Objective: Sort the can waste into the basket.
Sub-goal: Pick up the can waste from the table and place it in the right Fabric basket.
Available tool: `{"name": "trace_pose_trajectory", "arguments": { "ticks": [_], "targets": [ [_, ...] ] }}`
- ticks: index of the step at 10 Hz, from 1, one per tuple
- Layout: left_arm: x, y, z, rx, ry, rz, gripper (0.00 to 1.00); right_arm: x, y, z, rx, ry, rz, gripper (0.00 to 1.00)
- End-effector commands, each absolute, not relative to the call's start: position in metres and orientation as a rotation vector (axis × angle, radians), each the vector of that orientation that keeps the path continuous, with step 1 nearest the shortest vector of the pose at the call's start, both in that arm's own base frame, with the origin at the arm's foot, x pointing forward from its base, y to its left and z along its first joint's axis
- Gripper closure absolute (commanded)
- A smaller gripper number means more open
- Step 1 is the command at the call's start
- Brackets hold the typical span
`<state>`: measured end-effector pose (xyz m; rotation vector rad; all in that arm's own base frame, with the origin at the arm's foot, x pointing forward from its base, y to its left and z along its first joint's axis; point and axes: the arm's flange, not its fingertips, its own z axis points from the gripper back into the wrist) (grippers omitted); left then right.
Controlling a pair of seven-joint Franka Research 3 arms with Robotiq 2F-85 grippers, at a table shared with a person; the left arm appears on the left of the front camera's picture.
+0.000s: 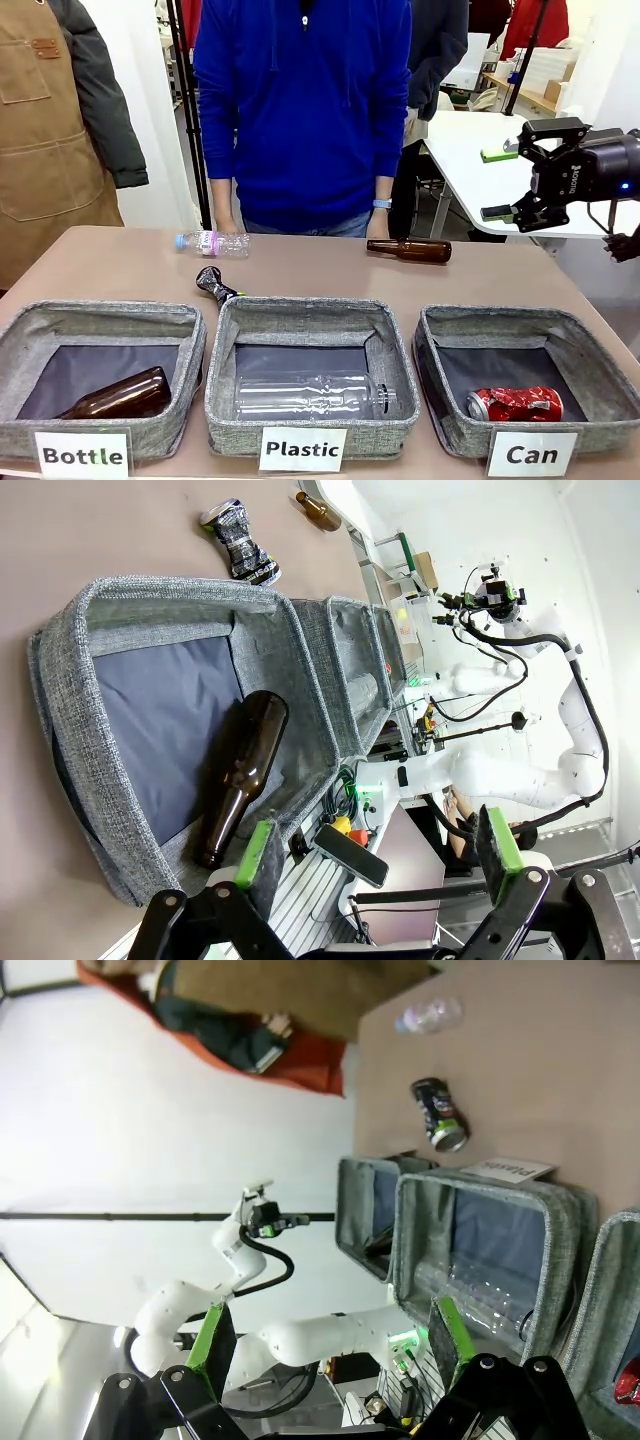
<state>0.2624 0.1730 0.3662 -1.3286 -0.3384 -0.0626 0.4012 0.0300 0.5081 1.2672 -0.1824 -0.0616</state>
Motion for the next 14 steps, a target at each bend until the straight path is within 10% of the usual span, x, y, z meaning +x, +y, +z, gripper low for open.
{"name": "trace_pose_trajectory", "arguments": {
  "ticks": [1,8,14],
  "targets": [
    [0.262,0.173,0.366,-1.329,-0.338,-0.063,0.00,0.405,0.027,0.511,1.259,-0.191,-0.036,0.00],
    [0.339,-0.031,0.447,-0.655,-0.169,-0.316,0.00,0.405,0.027,0.511,1.259,-0.191,-0.036,0.00],
    [0.345,-0.061,0.453,-0.665,-0.181,-0.150,0.00,0.405,0.027,0.511,1.259,-0.191,-0.036,0.00]
  ]
}}
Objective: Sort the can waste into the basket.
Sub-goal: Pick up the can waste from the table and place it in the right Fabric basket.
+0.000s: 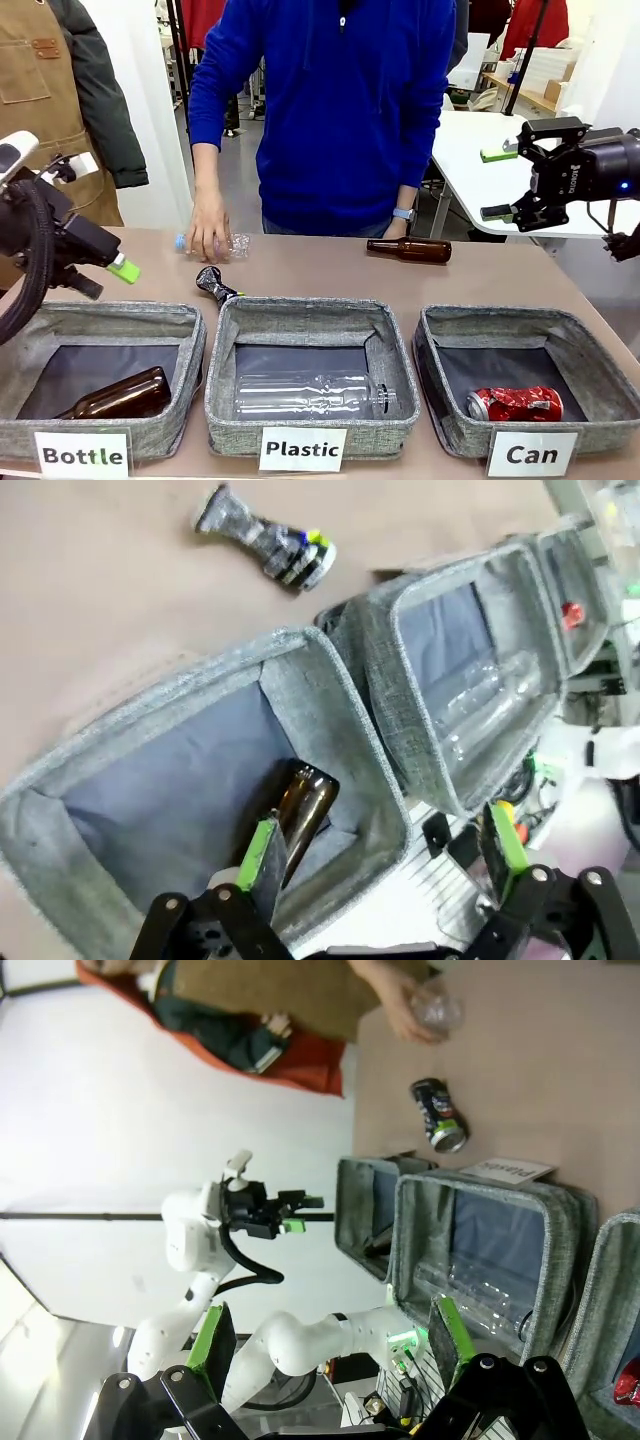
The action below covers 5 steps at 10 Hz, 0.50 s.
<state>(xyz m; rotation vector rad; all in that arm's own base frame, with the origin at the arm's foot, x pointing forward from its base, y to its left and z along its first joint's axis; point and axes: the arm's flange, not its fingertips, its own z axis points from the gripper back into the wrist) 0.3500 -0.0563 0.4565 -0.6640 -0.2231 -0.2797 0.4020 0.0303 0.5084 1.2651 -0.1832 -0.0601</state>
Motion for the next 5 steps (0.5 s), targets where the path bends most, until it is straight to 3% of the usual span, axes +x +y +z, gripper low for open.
{"name": "trace_pose_trajectory", "arguments": {
  "ticks": [1,3,5],
  "targets": [
    [0.356,-0.071,0.458,-0.673,-0.169,-0.035,0.00,0.405,0.027,0.511,1.259,-0.191,-0.036,0.00],
    [0.405,-0.090,0.476,-0.610,-0.166,0.084,0.00,0.405,0.027,0.511,1.259,-0.191,-0.036,0.00],
    [0.401,-0.064,0.488,-0.592,-0.106,0.040,0.00,0.405,0.027,0.511,1.259,-0.191,-0.036,0.00]
  ]
}}
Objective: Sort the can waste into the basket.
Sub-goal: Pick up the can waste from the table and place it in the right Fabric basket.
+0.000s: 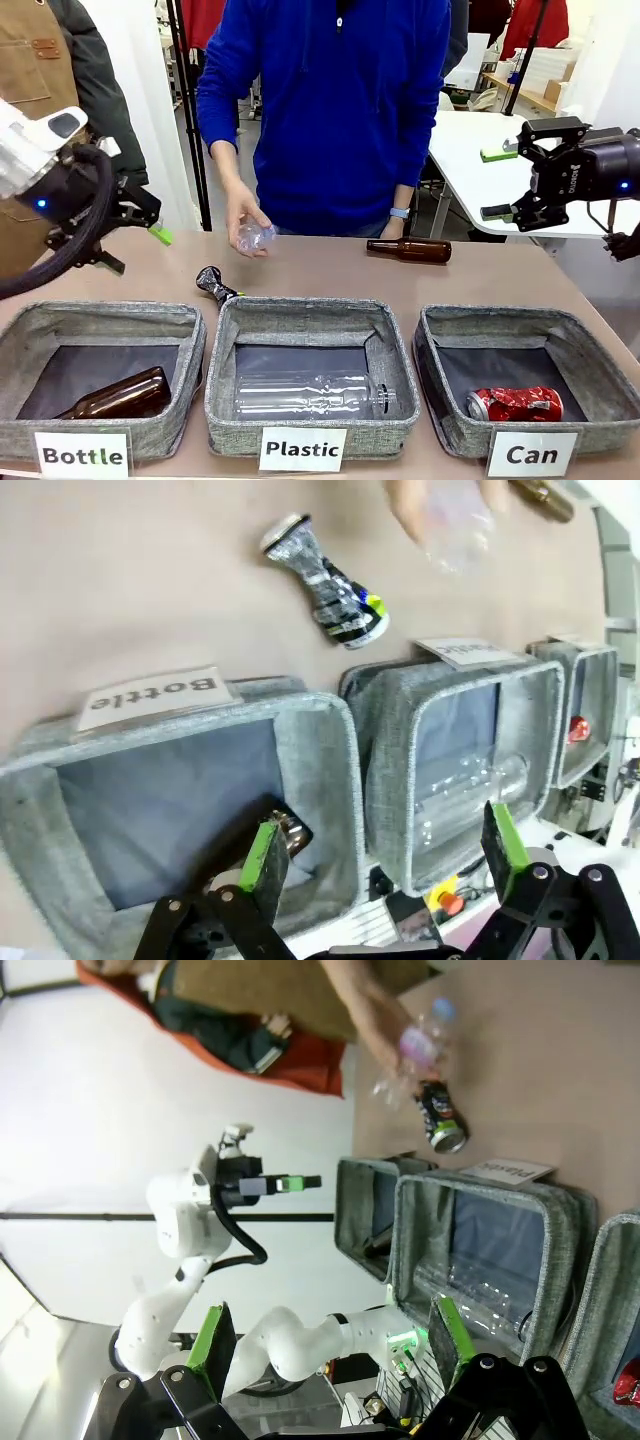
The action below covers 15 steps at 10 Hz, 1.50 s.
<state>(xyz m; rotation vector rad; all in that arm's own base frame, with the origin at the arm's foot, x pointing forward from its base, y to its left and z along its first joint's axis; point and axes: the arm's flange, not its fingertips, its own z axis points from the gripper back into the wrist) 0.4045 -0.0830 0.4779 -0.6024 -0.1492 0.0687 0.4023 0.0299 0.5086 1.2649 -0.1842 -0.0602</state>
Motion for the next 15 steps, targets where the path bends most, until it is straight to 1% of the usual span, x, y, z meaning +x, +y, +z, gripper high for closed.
{"name": "trace_pose_trajectory", "arguments": {
  "ticks": [1,2,4,5,6,7,11,13,14,15],
  "targets": [
    [0.385,-0.032,0.490,-0.612,-0.069,0.006,0.00,0.405,0.027,0.511,1.259,-0.191,-0.036,0.00],
    [0.366,0.002,0.483,-0.633,-0.045,-0.031,0.00,0.405,0.027,0.511,1.259,-0.191,-0.036,0.00],
    [0.333,0.072,0.460,-0.741,-0.024,0.045,0.00,0.405,0.027,0.511,1.259,-0.191,-0.036,0.00],
    [0.322,0.093,0.449,-0.815,-0.026,0.039,0.00,0.405,0.027,0.511,1.259,-0.191,-0.036,0.00],
    [0.318,0.101,0.438,-0.856,-0.039,0.091,0.00,0.405,0.027,0.511,1.259,-0.191,-0.036,0.00],
    [0.318,0.103,0.429,-0.885,-0.032,0.086,0.00,0.405,0.027,0.511,1.259,-0.191,-0.036,0.00],
    [0.335,0.082,0.437,-0.867,0.003,0.047,0.00,0.405,0.027,0.511,1.259,-0.191,-0.036,0.00],
    [0.352,0.043,0.454,-0.826,0.025,0.006,0.00,0.405,0.027,0.511,1.259,-0.191,-0.036,0.00],
    [0.365,0.019,0.463,-0.790,0.020,0.054,0.00,0.405,0.027,0.511,1.259,-0.191,-0.036,0.00],
    [0.378,-0.010,0.470,-0.734,0.048,0.047,0.00,0.405,0.027,0.511,1.259,-0.191,-0.036,0.00]
  ]
}}
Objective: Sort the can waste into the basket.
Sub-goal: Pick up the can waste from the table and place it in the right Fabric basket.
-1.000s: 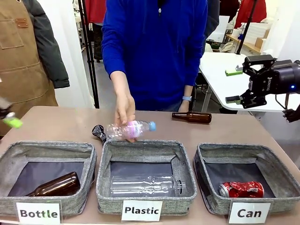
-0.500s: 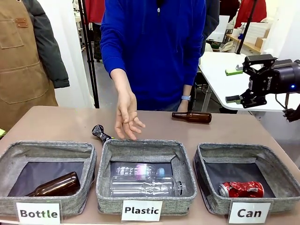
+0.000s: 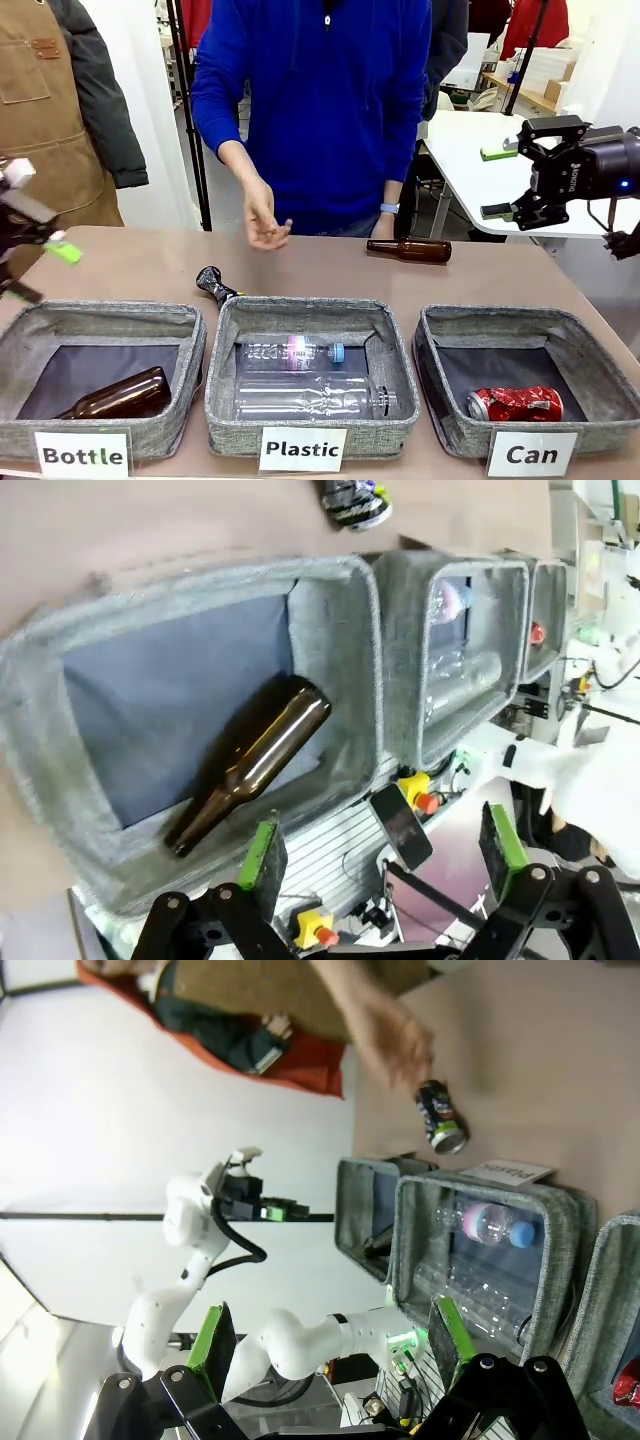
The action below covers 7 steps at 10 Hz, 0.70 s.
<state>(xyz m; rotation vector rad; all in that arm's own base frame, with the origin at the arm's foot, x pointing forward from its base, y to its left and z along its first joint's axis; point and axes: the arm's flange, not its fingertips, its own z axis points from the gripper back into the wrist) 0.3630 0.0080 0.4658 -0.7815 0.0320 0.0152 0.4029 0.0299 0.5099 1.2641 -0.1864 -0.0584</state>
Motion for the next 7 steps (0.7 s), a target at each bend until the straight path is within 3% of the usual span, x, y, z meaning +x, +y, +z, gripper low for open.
{"name": "trace_pose_trajectory", "arguments": {
  "ticks": [1,6,7],
  "targets": [
    [0.393,-0.044,0.475,-0.662,0.048,0.089,0.00,0.405,0.027,0.511,1.259,-0.191,-0.036,0.00],
    [0.434,-0.176,0.472,-0.464,0.006,0.230,0.00,0.405,0.027,0.511,1.259,-0.191,-0.036,0.00],
    [0.434,-0.170,0.478,-0.454,0.078,0.251,0.00,0.405,0.027,0.511,1.259,-0.191,-0.036,0.00]
  ]
}}
